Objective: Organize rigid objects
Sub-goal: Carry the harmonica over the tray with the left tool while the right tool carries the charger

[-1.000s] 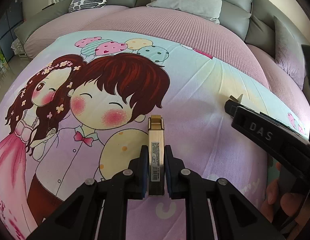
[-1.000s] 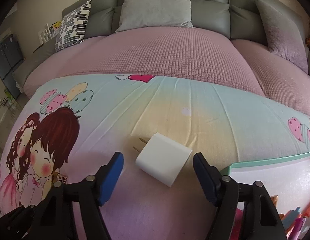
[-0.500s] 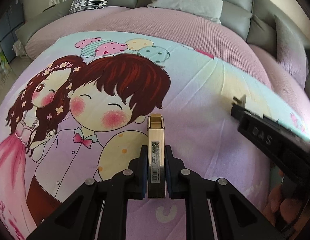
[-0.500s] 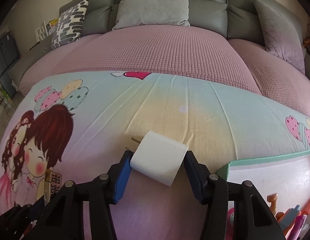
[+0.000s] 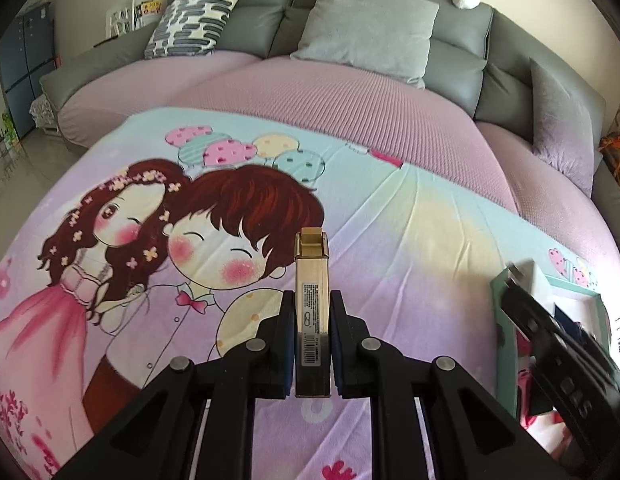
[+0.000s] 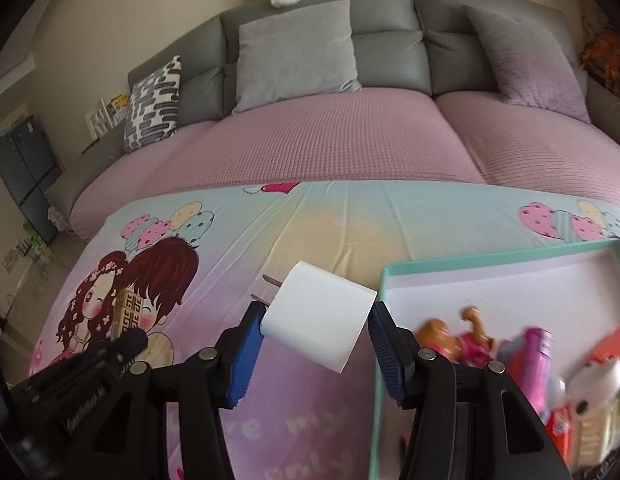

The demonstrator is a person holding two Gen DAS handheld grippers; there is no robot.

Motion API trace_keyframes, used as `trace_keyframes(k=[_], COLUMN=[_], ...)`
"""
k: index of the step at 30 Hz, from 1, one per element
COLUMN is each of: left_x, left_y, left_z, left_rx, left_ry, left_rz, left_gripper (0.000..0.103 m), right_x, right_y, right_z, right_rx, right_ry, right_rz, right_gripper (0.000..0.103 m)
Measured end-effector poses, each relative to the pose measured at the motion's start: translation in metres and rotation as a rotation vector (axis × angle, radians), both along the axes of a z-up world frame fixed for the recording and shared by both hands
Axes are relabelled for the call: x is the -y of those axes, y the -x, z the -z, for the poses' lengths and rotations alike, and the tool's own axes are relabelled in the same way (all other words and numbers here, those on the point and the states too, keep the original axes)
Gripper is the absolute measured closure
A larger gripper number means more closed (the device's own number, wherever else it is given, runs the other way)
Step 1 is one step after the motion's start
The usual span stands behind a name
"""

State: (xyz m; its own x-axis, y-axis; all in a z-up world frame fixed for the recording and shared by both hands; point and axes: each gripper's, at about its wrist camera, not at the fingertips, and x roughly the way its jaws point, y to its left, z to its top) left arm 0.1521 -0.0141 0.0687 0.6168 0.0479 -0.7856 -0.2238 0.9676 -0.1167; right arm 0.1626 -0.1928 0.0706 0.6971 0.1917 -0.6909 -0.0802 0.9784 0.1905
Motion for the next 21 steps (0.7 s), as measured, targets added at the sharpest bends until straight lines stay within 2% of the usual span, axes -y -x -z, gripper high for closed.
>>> trace_keyframes(k=[6, 9, 12, 14, 16, 21], left_x=[0.024, 0.048, 0.071, 0.084, 0.098, 0.121], left_y=[0.016, 0.024, 0.031, 0.036, 0.042, 0.052], left_z=[-0.018, -0.023, -0.023, -0.026, -0.03, -0.03], left_rx=[0.047, 0.059, 0.058, 0.061, 0.07, 0.065], left_ry=[-0.007, -0.035, -0.005, -0.017, -0.042, -0.04], left_rz=[0.07, 0.134, 0.214, 0.246, 0.273, 0.339], left_gripper=[0.087, 0.087, 0.087, 0.087, 0.087, 0.087], right_x=[0.028, 0.043, 0.062, 0.074, 0.089, 0.117], right_y=[0.043, 0.064, 0.084, 0.093, 0.1, 0.113], right_z=[-0.012, -0.015, -0.012, -0.009, -0.007, 0.001], right_rx=[0.019, 0.018, -0.001, -0.019, -0.038, -0.071], right_ry=[0.042, 0.062, 0.102, 0.131, 0.119, 0.076], right_rz=[0.072, 0.11, 0.159, 0.201, 0.235, 0.293], right_gripper=[0.047, 0.047, 0.047, 0.047, 0.047, 0.047])
